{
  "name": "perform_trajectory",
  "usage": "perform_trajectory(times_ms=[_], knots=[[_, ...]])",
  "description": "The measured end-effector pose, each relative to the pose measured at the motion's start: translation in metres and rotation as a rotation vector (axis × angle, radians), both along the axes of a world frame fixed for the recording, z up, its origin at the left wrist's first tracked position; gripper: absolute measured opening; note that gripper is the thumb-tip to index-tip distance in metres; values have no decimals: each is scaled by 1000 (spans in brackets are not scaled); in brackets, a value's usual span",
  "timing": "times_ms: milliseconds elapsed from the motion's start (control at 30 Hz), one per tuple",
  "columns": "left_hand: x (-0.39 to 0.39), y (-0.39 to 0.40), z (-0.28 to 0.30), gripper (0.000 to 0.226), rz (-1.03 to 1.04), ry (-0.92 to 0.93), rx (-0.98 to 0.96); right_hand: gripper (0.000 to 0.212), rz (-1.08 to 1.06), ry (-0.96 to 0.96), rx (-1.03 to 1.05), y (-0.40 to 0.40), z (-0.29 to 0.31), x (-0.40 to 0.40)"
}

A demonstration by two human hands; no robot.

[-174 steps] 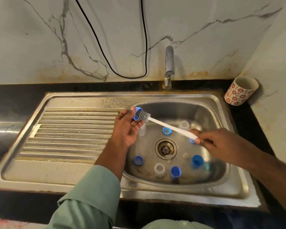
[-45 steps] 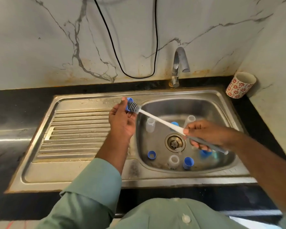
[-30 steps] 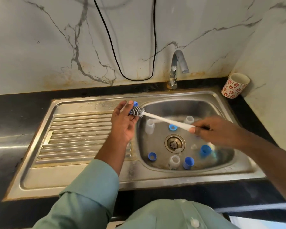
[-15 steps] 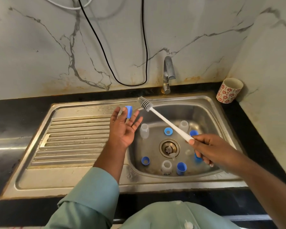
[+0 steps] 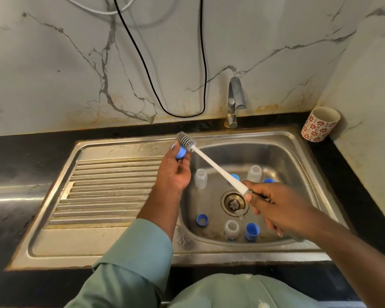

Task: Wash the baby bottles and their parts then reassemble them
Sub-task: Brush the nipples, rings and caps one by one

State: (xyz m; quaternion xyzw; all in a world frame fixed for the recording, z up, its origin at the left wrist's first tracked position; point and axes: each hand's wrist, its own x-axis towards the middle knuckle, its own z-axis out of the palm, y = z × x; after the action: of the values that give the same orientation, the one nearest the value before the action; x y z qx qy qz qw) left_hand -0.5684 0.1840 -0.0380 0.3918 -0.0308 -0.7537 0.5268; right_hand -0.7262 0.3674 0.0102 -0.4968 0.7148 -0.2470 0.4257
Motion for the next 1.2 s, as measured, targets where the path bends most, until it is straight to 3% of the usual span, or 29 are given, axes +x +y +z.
perform_trajectory(times_ms=[167, 300, 433, 567, 667, 800, 967, 1067, 1200], knots=[[4, -17, -2, 37, 84, -1, 6, 26, 30, 19, 23, -5, 8, 7], [-5, -23, 4, 44, 21, -42, -84, 20, -33, 23, 7, -25, 10, 8], [0, -39, 2, 51, 163, -51, -46, 23, 24, 25, 26, -22, 13, 13], [-11, -28, 5, 52, -7, -123, -94, 23, -82, 0, 11, -30, 14, 11], [-5, -35, 2, 56, 90, -89, -74, 18, -42, -4, 35, -22, 14, 9], [-13, -23, 5, 50, -39, -179, -107, 18, -77, 2, 37, -21, 14, 5], [-10, -28, 9, 22, 22, -132, -109, 17, -30, 15, 32, -12, 14, 7], [-18, -15, 9, 36, -177, -208, -118, 16, -102, 3, 12, -19, 12, 5], [-14, -23, 8, 42, -26, -194, -65, 18, -58, -7, 25, -13, 13, 5]])
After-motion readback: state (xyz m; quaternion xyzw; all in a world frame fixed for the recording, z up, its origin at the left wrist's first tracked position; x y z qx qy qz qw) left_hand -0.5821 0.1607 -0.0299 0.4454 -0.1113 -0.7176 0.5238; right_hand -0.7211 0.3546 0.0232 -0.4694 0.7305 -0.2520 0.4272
